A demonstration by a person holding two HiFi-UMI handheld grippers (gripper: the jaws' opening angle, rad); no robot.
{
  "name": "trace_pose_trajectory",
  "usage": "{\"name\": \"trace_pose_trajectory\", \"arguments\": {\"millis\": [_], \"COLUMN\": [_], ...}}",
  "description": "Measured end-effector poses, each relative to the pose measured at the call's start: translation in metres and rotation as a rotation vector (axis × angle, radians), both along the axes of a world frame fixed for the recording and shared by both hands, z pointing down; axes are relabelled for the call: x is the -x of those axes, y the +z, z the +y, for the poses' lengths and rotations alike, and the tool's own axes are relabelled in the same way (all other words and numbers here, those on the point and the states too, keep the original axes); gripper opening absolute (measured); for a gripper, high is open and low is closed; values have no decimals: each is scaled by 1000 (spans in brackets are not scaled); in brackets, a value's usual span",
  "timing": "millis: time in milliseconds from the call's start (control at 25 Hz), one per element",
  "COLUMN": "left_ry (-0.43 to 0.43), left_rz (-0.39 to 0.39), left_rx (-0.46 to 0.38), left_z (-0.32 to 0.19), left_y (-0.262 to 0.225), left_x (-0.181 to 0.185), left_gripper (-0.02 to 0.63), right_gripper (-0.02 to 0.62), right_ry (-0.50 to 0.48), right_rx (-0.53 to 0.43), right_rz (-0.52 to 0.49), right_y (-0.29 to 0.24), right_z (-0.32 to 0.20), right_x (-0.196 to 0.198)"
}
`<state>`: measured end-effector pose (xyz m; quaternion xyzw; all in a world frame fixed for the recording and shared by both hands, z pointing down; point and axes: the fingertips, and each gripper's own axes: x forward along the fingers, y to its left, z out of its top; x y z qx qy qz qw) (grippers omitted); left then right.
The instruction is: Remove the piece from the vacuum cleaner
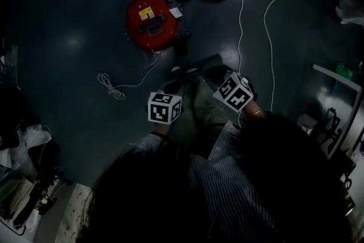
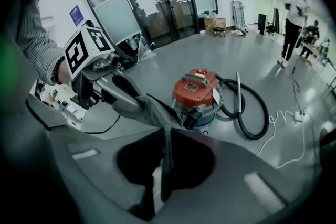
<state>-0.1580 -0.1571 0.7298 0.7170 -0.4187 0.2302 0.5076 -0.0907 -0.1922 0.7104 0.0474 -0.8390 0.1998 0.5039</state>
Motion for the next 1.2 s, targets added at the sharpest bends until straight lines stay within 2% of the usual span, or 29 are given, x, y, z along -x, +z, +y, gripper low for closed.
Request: {"name": "trace_pose_trajectory", "arguments": {"millis": [320, 480, 680, 800, 1040, 1200], "left_ry": [6, -14, -49, -77, -114, -129], "left_rz": [11, 9, 14, 23, 15, 42], "left_rx": [-142, -214, -291, -317, -339, -353], "left_z": [-22, -32, -46, -44, -53, -57], "left_y": [-136, -183, -213, -227, -240, -246], "left_x": [12, 18, 25, 25, 30, 29], "left_gripper": [28, 28, 28, 28, 26, 26], "right_gripper": [18, 18, 18, 18, 18, 18], "right_ry": [79, 97, 137, 149, 245, 276], "right_rx": [-79, -154, -224, -257, -249, -246], "right_rz": [-152, -213, -297, -305, -343, -354], "right_y": [-129, -177, -208, -224, -236, -239], "right_z": [-9, -19, -44, -46, -48, -52], "right_x": [7, 12, 23, 26, 29, 26]}}
